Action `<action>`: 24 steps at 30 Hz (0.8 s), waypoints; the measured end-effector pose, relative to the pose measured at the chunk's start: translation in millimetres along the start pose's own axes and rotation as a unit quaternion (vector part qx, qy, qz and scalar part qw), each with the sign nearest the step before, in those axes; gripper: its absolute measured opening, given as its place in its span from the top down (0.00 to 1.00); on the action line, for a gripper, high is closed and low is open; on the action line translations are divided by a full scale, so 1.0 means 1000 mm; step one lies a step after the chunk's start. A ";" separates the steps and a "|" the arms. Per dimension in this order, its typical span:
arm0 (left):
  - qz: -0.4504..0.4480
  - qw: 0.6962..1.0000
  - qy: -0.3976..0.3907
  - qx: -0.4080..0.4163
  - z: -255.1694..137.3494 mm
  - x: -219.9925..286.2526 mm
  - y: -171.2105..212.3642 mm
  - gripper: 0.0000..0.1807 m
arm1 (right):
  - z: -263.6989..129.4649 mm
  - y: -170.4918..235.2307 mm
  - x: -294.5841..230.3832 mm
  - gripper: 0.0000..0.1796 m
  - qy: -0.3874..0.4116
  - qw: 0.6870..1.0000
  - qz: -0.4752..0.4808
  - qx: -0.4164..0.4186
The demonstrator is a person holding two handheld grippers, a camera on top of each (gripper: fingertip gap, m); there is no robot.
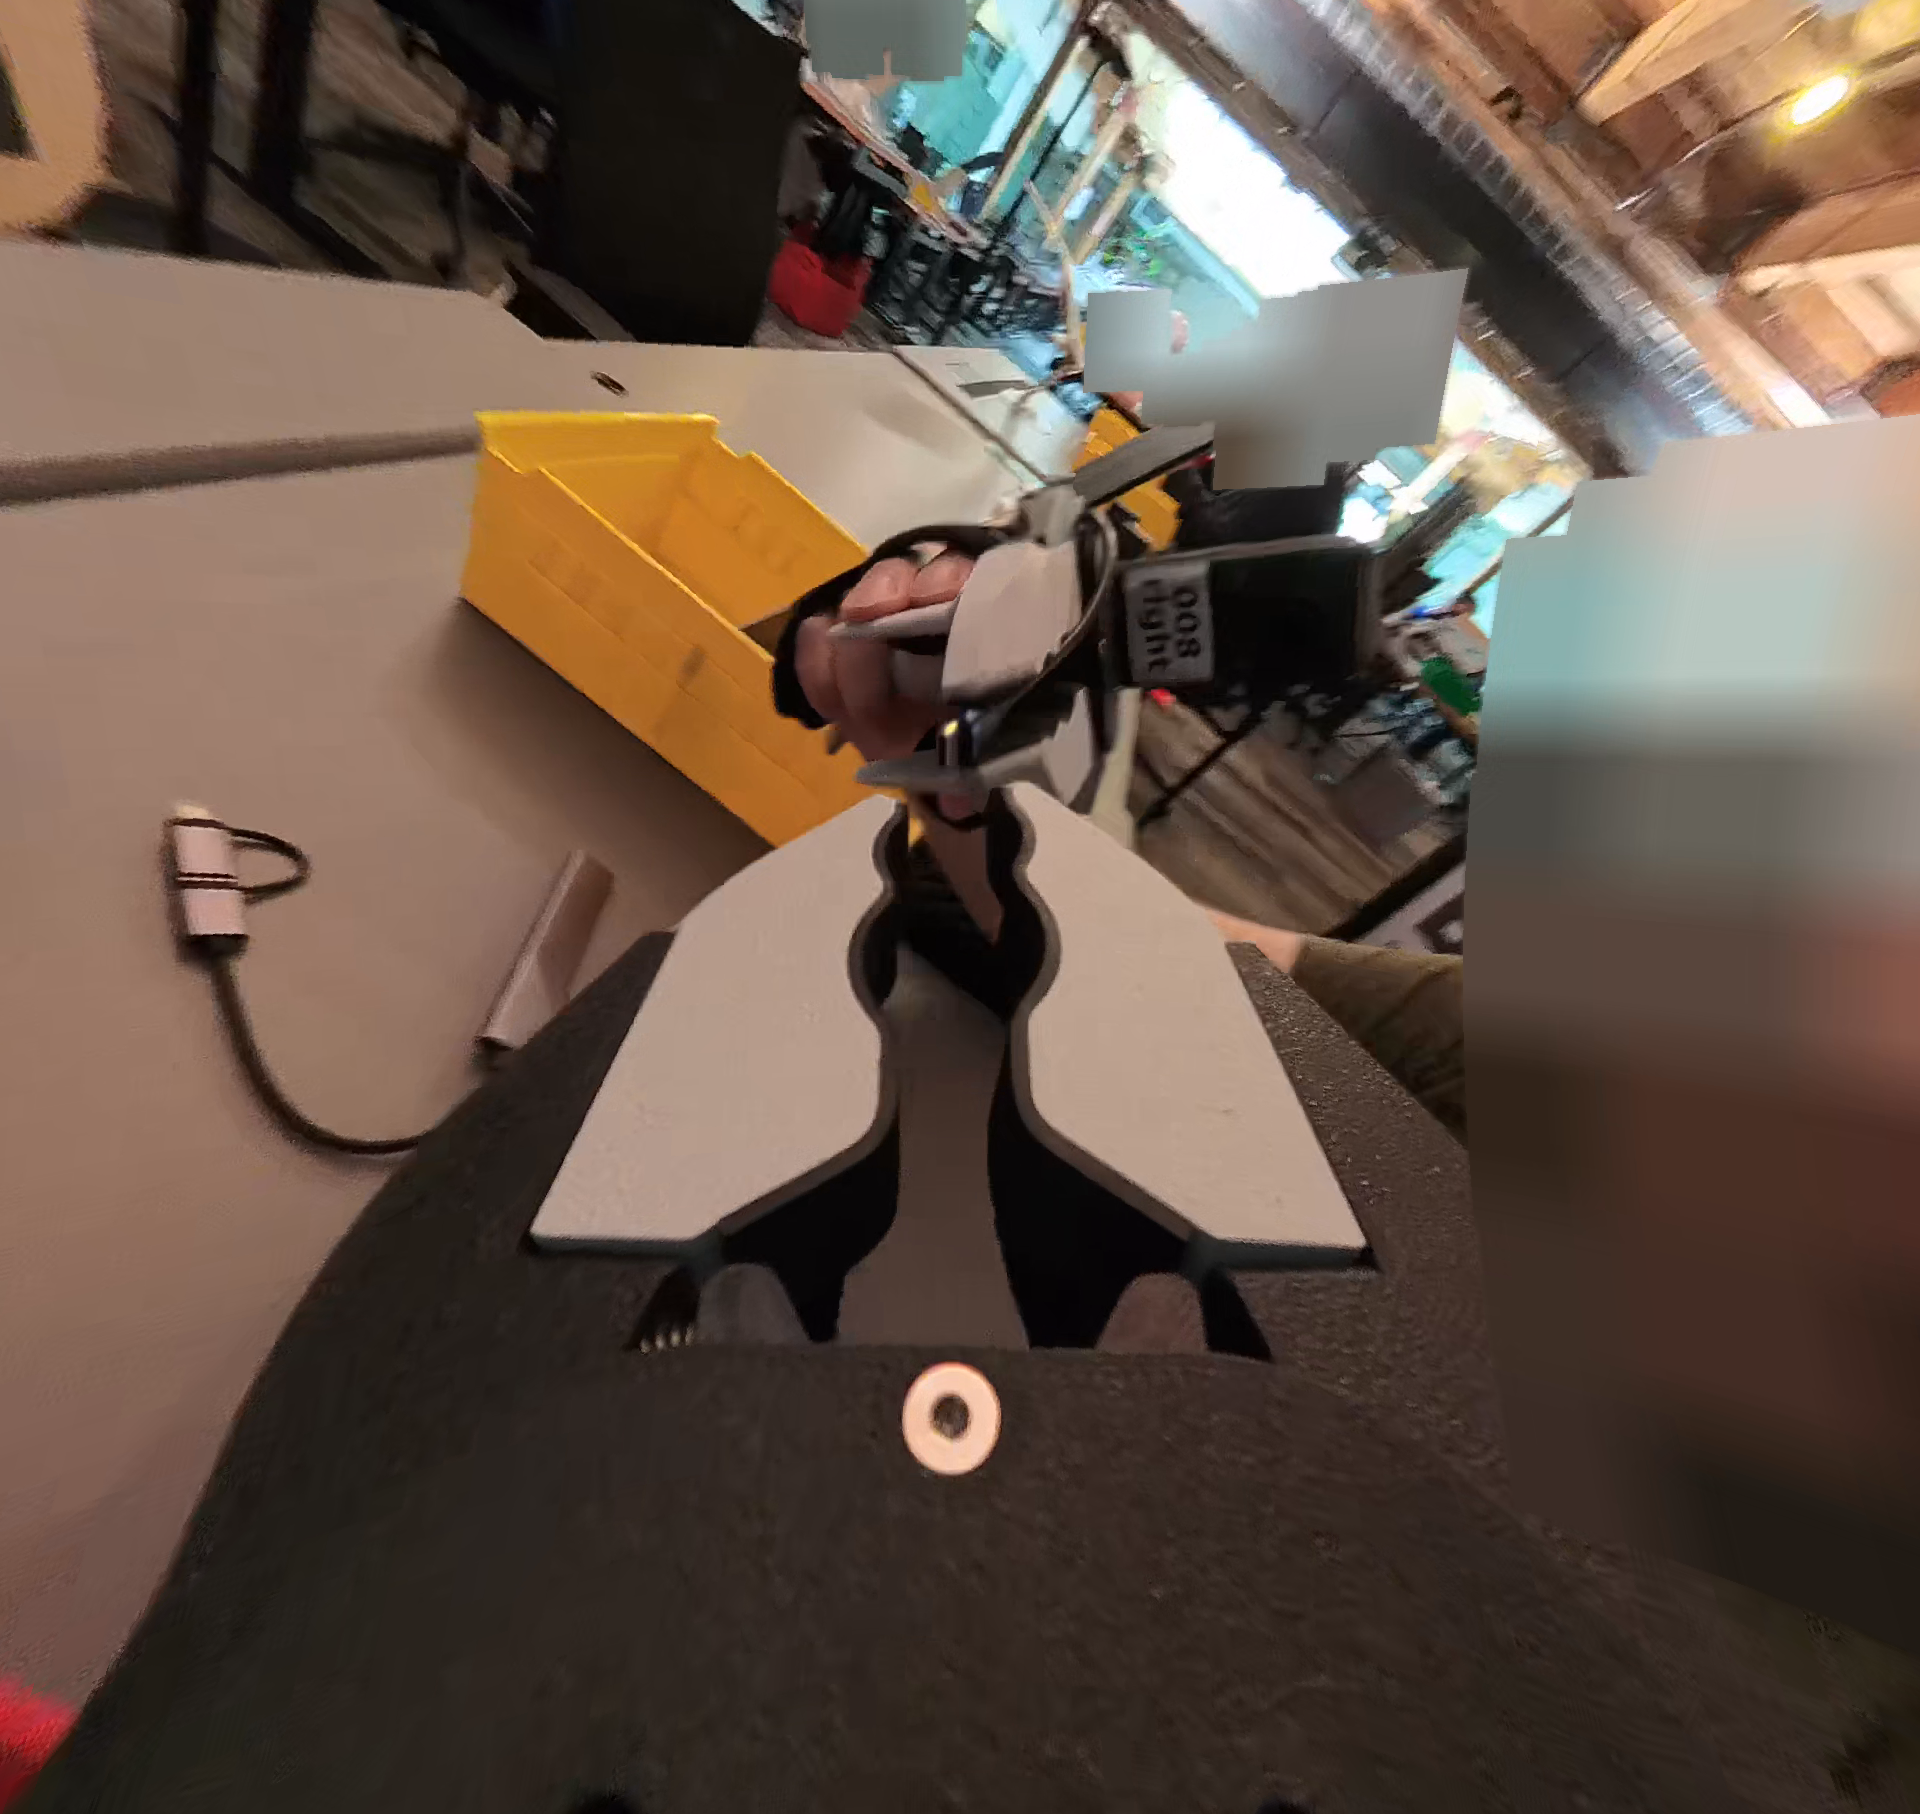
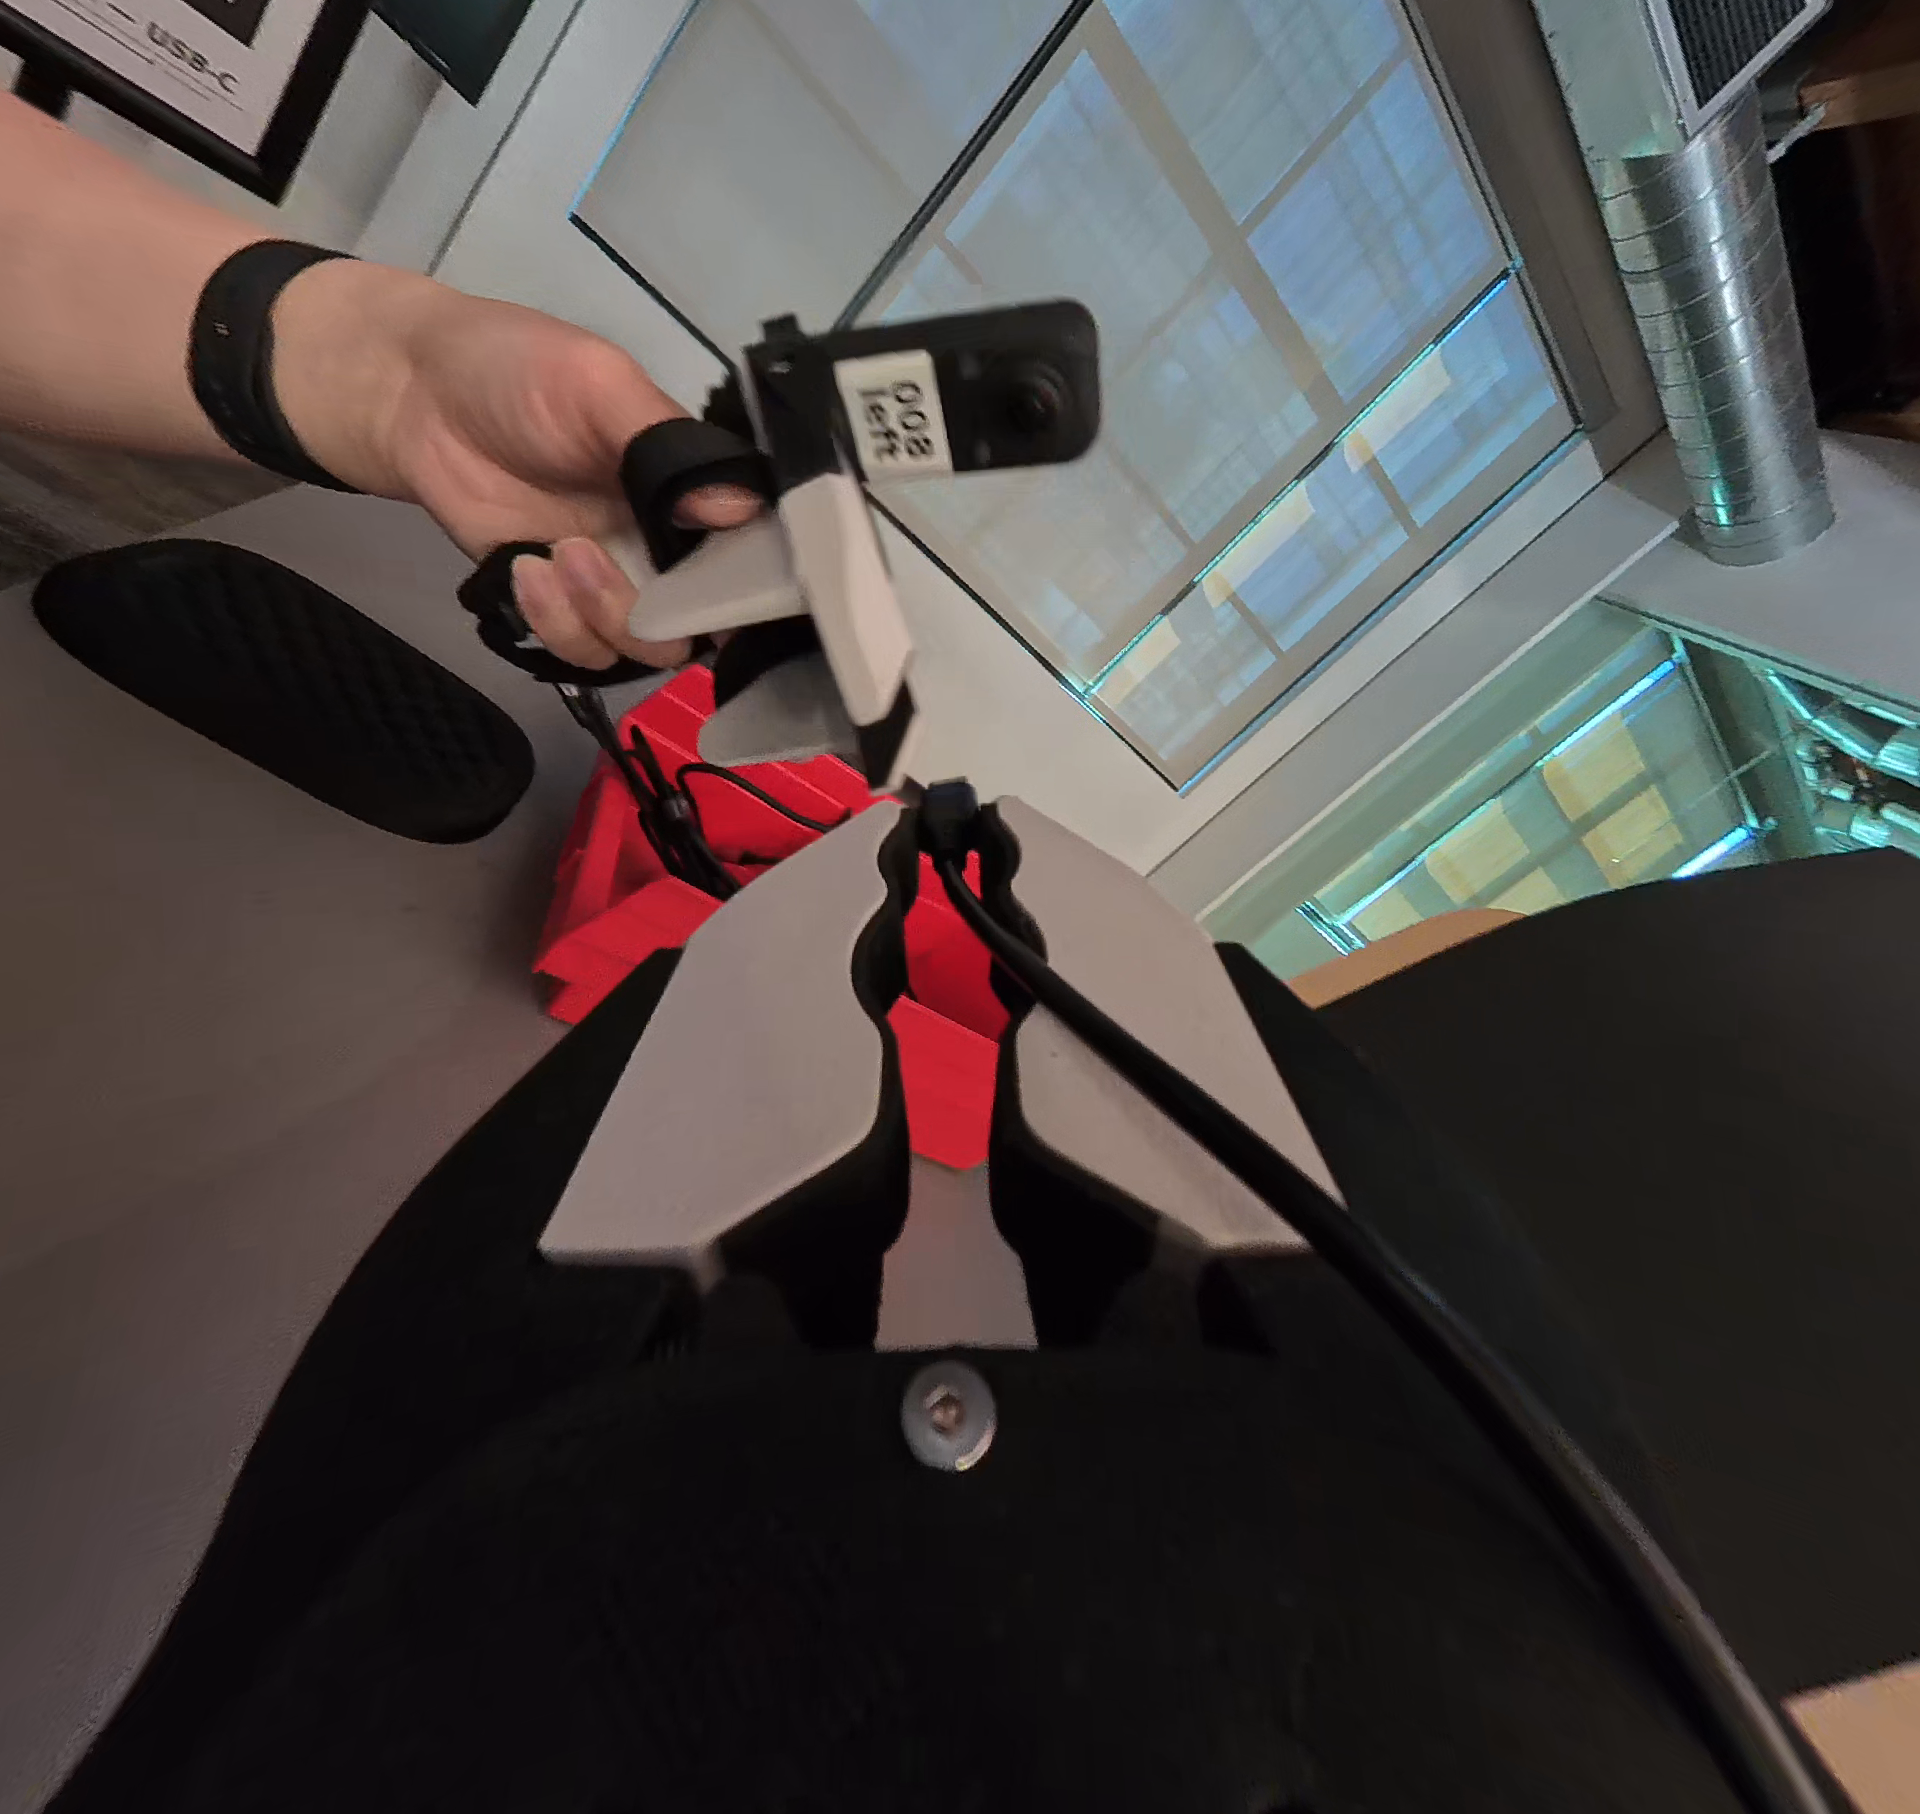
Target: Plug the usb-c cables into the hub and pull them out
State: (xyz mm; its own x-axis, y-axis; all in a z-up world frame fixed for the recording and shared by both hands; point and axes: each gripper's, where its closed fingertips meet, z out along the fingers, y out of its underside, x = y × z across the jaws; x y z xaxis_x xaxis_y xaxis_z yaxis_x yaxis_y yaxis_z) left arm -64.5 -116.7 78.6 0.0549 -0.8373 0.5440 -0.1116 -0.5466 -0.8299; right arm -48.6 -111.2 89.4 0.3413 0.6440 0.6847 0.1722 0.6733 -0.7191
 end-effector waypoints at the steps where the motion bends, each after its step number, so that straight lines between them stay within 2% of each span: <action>1: 0.029 0.999 -0.026 -0.004 -0.002 -0.003 0.004 0.93 | -0.003 -0.001 0.005 0.94 0.008 1.000 -0.006 -0.004; 6: 0.173 0.970 -0.145 -0.084 0.008 -0.028 0.053 0.92 | -0.032 -0.021 0.040 0.94 0.052 0.999 -0.004 0.002; 12: 0.173 0.958 -0.146 -0.174 0.056 -0.060 0.118 0.85 | -0.071 -0.046 0.077 0.94 0.115 0.993 -0.003 0.008; 18: 0.278 0.892 -0.250 -0.256 0.080 -0.129 0.135 0.78 | -0.093 -0.054 0.095 0.93 0.141 0.990 0.021 0.013; 20: 0.297 0.881 -0.250 -0.269 0.089 -0.141 0.139 0.76 | -0.095 -0.053 0.097 0.93 0.141 0.990 0.025 0.013; 24: 0.303 0.877 -0.232 -0.291 0.101 -0.154 0.149 0.78 | -0.097 -0.051 0.097 0.93 0.133 0.991 0.028 0.006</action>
State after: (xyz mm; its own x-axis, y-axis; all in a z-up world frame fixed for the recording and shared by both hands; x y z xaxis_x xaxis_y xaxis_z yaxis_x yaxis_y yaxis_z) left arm 10.2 -71.3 -141.4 0.1922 -0.9615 -0.1964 -0.7405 -0.0108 -0.6719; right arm 65.2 -118.2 181.0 0.5825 0.5628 0.5865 0.1349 0.6446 -0.7525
